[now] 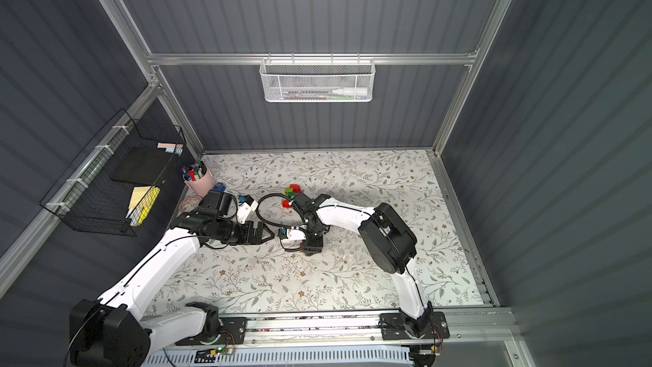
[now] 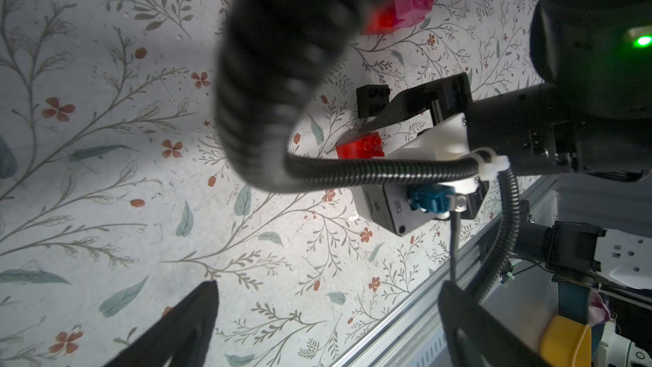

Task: Assemble the letter s with lego
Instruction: Pick up the lego brick from the center of the board.

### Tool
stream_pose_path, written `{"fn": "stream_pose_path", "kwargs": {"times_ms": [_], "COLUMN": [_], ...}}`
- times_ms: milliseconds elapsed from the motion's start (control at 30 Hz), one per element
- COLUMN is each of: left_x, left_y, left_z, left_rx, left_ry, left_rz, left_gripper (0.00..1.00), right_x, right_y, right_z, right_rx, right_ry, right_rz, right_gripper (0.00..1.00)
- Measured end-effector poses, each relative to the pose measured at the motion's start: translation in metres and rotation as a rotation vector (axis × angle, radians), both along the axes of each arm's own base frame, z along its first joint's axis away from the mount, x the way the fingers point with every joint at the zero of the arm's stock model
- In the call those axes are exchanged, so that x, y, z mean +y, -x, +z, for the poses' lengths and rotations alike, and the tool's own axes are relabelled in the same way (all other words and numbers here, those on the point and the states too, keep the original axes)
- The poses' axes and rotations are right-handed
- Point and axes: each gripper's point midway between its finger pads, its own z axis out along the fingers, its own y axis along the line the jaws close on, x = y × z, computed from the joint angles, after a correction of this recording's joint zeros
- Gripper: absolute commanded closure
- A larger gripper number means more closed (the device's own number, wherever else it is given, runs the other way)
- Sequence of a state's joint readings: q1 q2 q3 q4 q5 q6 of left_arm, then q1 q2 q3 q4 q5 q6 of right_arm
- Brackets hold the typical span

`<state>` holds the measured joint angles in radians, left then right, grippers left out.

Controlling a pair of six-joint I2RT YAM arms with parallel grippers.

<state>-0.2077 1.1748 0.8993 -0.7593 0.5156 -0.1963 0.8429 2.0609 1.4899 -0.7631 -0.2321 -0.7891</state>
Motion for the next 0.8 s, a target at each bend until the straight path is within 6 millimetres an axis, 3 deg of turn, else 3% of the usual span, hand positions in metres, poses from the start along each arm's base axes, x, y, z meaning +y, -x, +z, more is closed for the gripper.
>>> {"fn": "stream_pose_path", "kwargs": {"times_ms": [267, 533, 800], "left_x": [-0.002, -0.013, -0.026], "left_y": [0.001, 0.009, 0.022], "left_z": [0.001, 0.006, 0.016], "left_rx": [0.001, 0.021, 0.036], "left_ry": [0.015, 0.088, 0.190], "left_rz": [-0.007, -0.053, -0.100], "left_gripper": [0.01, 0.00, 0.00], "right_x": [0.005, 0.006, -0.007], "right_y": [-0.003, -0.006, 0.003], "right_z": [-0.005, 0.001, 0.055], "right_rx": [0.002, 0.008, 0.001], "right_ry": [0.002, -0.003, -0.081], "right_rz": [-0.014, -0.115, -0.426], "right_gripper": [0.74, 0.78, 0.79]}}
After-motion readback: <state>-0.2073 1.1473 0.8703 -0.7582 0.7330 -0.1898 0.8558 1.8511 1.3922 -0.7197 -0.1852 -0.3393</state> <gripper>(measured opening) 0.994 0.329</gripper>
